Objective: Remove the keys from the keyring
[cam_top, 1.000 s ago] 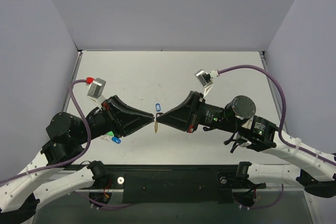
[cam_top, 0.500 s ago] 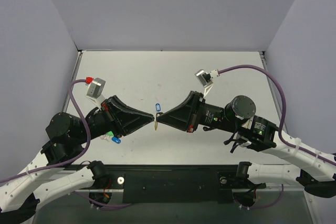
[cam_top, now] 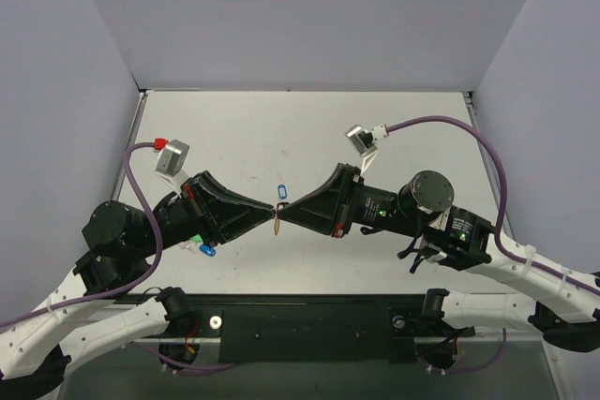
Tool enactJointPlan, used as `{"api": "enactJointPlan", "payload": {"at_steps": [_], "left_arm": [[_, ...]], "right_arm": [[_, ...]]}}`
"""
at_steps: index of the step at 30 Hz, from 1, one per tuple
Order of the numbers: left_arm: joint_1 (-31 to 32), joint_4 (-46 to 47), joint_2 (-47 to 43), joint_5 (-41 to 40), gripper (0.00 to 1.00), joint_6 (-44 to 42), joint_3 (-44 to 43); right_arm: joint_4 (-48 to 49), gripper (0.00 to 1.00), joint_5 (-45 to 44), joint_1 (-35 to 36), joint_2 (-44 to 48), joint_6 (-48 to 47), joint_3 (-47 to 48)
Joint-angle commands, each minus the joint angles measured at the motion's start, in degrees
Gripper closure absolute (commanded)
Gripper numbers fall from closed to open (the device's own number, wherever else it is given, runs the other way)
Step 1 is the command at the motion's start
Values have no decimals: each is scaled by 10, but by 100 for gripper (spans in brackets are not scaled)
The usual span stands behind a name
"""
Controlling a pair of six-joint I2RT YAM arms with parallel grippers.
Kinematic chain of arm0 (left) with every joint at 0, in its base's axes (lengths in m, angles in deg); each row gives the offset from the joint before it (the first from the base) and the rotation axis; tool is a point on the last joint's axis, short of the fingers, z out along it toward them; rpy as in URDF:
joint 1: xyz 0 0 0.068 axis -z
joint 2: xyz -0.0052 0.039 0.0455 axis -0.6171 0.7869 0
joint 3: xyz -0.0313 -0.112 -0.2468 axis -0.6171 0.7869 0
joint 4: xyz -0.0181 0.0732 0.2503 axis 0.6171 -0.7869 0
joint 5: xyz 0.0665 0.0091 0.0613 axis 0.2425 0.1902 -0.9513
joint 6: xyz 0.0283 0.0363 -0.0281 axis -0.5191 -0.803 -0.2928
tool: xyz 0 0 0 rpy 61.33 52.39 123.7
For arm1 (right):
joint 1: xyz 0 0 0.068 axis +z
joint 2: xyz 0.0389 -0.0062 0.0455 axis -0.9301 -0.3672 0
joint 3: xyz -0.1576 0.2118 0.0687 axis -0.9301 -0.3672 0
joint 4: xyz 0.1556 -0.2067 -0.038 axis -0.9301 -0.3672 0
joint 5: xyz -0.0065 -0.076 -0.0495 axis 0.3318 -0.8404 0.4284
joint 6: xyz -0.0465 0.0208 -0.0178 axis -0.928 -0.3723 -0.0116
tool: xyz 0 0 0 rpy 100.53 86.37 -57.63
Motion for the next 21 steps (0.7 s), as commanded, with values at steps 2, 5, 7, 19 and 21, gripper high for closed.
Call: {"api": "enactJointPlan", "payload": {"at_steps": [2,5,7,19,21], "left_arm": [[3,16,-3,8,86,1,2],[3,11,-2,11,100,0,-1],[3,-10,2,19,100,-5,-8],[3,-199,31,98,100,-94,-105],[3,-204,37,114,100,-100,-111]], "right_arm": [[41,100,1,4,1,-4,15],[39,100,1,5,2,-4,15],[36,100,1,5,2,-4,14],[-30,100,-6,7,18,-24,2],[-30,100,-6,7,16,-24,2]]}}
